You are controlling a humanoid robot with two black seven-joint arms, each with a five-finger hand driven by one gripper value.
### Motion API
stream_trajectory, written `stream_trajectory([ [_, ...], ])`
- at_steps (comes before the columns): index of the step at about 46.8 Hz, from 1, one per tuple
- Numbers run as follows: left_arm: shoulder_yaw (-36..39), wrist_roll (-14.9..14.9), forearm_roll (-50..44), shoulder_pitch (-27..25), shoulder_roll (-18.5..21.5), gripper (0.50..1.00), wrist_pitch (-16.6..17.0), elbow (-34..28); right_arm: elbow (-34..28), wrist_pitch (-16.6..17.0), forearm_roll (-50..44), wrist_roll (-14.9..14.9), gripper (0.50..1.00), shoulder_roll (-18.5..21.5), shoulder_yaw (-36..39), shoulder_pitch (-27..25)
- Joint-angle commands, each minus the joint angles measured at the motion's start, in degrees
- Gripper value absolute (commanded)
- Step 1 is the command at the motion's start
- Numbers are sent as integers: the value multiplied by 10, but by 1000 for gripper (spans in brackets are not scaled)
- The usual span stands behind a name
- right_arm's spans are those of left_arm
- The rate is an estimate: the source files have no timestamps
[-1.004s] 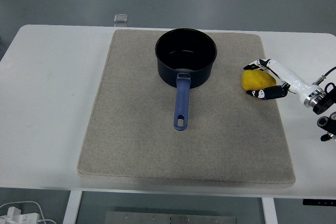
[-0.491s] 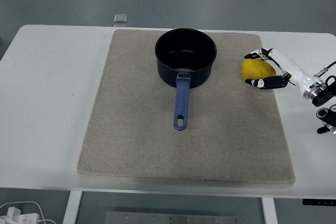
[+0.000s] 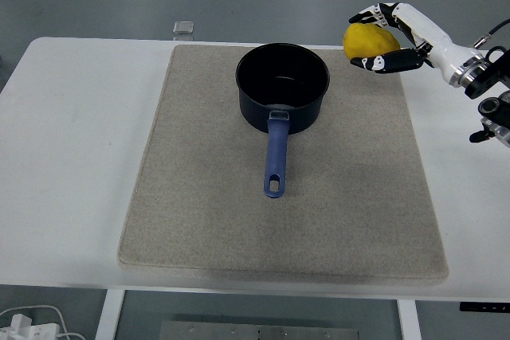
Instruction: Put the potato in the blue pot
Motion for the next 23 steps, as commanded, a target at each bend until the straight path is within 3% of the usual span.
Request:
stream_trajectory([
  [1,0,0,1,0,0,999,-1,-2,0,-1,-1,-8,500,29,-5,19],
  [9,0,0,1,0,0,999,-4,-2,-18,-5,-1,-17,500,90,-13,48],
  [16,1,0,1,0,0,999,-4,-2,-96,-2,-1,-17,500,170,-37,63],
  [23,-1,0,1,0,0,999,-4,-1,-137,-1,-1,-17,500,214,-38,60],
])
